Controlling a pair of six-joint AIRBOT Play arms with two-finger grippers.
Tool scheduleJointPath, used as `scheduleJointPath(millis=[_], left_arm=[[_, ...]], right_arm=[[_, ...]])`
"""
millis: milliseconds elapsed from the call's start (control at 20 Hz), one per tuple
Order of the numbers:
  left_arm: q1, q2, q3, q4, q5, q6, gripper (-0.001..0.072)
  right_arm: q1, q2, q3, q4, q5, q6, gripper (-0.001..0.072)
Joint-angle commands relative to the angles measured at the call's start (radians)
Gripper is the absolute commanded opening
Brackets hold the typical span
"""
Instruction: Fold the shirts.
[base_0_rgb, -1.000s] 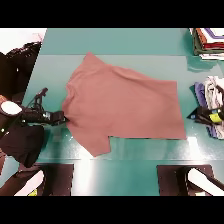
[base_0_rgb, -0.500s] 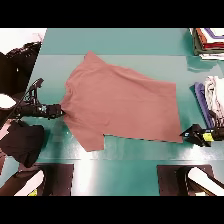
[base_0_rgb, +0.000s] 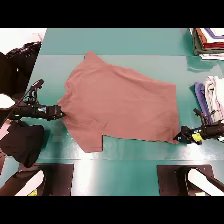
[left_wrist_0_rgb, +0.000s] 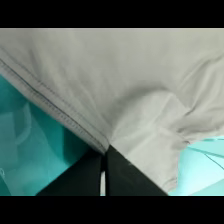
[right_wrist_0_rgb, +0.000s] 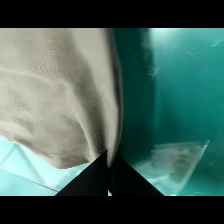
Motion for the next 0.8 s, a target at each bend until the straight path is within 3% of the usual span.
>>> scheduleJointPath(millis=[0,150,350,500,750], left_arm=[[0.001,0.066,0.053,-0.001,-0.011,-0.032,0.0020],[0.000,0.156,0.282,0.000,-0.021,-0.040,0.0020],[0.000,0.214,0.754,0.000,-0.020,-0.055,0.0021],[0.000,0.219,1.122,0.003,-0.001,-0.055,0.0021],[0.000,0.219,1.475,0.002,0.105,-0.100,0.0020]], right_arm=[[0.069,0.097,0.069,0.019,0.019,0.009,0.0016],[0.089,0.271,0.299,0.109,-0.006,0.014,0.0015],[0.087,0.426,0.719,0.166,-0.148,0.031,0.0015],[0.087,0.470,1.001,0.110,-0.225,0.031,0.0015],[0.087,0.399,1.361,-0.063,-0.116,0.111,0.0015]])
